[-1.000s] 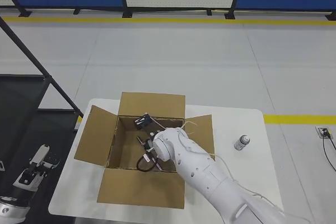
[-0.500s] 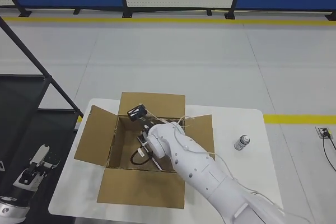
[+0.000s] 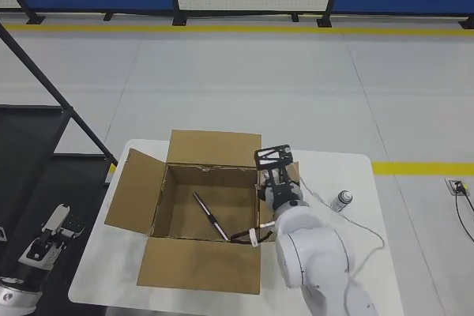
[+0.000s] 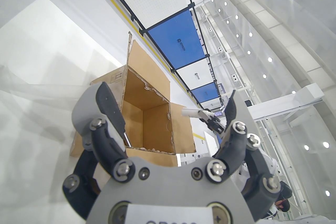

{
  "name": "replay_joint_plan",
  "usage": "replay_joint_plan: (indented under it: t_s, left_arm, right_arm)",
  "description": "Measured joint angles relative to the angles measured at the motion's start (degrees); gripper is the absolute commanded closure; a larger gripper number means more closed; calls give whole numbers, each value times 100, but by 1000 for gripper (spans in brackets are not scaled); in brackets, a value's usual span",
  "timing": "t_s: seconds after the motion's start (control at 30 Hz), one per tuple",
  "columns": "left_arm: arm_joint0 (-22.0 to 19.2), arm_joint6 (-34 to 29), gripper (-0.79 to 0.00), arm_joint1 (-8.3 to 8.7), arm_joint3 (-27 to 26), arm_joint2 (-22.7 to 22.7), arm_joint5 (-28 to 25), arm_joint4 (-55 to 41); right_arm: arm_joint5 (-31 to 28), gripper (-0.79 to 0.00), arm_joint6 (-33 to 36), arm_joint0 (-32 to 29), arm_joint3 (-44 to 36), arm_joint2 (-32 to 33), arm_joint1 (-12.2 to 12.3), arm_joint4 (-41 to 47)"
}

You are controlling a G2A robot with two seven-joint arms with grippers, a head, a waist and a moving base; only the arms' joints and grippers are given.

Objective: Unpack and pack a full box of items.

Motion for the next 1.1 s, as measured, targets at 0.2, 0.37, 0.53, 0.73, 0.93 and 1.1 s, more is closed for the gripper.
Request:
replay_joint_plan:
  t_s: [0.2,0.37,0.53,0.73,0.93,1.1]
  left_arm:
    - [0,0,-785,0,0,0,0,0]
    - [0,0,-785,0,0,0,0,0]
    - [0,0,-785,0,0,0,0,0]
    - [0,0,-785,0,0,0,0,0]
    - [0,0,-785,0,0,0,0,0]
    - [0,0,-785,0,0,0,0,0]
  right_arm:
    - [86,0,177,-1145,-1071,1033,89,-254]
    - [64,0,-59,-1602,-651,1800,117,376]
    - [271,0,-248,-1473,265,2234,115,744]
    - [248,0,-674,-1322,1011,2608,132,1185]
    - [261,0,-815,-1139,1517,2700,144,1294]
    - [292,-197,-962,-945,1955,2784,155,1436]
